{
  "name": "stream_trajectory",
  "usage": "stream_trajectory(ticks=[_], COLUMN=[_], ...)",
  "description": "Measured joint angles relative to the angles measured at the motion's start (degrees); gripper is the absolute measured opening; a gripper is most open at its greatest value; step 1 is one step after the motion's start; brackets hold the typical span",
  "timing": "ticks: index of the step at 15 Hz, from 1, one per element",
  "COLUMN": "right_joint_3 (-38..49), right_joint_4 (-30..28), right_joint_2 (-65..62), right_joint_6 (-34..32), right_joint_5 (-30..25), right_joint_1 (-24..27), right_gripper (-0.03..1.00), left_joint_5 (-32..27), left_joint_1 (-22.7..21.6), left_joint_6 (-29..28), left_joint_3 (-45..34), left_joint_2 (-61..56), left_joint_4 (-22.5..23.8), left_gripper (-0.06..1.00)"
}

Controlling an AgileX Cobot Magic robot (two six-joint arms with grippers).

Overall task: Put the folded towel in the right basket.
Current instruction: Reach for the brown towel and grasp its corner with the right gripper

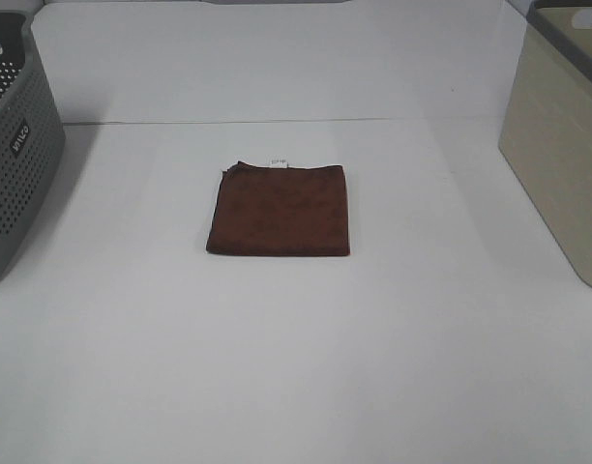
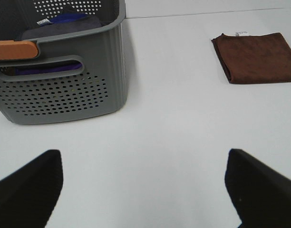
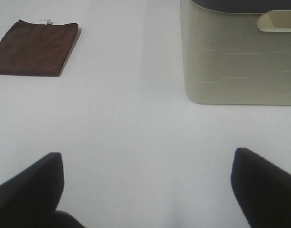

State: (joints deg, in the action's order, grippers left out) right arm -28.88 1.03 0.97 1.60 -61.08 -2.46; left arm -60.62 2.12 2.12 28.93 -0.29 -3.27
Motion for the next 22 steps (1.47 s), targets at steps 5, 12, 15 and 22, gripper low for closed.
stream_trajectory(ticks=[5,12,15,22], right_joint_3=[0.0,0.0,0.0,0.0], right_joint_4=[0.0,0.0,0.0,0.0], right_joint_2=[0.0,0.0,0.0,0.0], right_joint_6=[0.0,0.0,0.0,0.0], right_joint_5=[0.0,0.0,0.0,0.0], right_joint_1=[0.0,0.0,0.0,0.0], right_gripper=[0.89,0.89,0.89,0.89], left_joint_5=[0.0,0.0,0.0,0.0], left_joint_1=[0.0,0.0,0.0,0.0], left_joint_6=[0.0,0.0,0.0,0.0], left_joint_3=[0.0,0.0,0.0,0.0], left_joint_2=[0.0,0.0,0.0,0.0], left_joint_4=[0.0,0.0,0.0,0.0], left_gripper=[0.88,0.88,0.88,0.88])
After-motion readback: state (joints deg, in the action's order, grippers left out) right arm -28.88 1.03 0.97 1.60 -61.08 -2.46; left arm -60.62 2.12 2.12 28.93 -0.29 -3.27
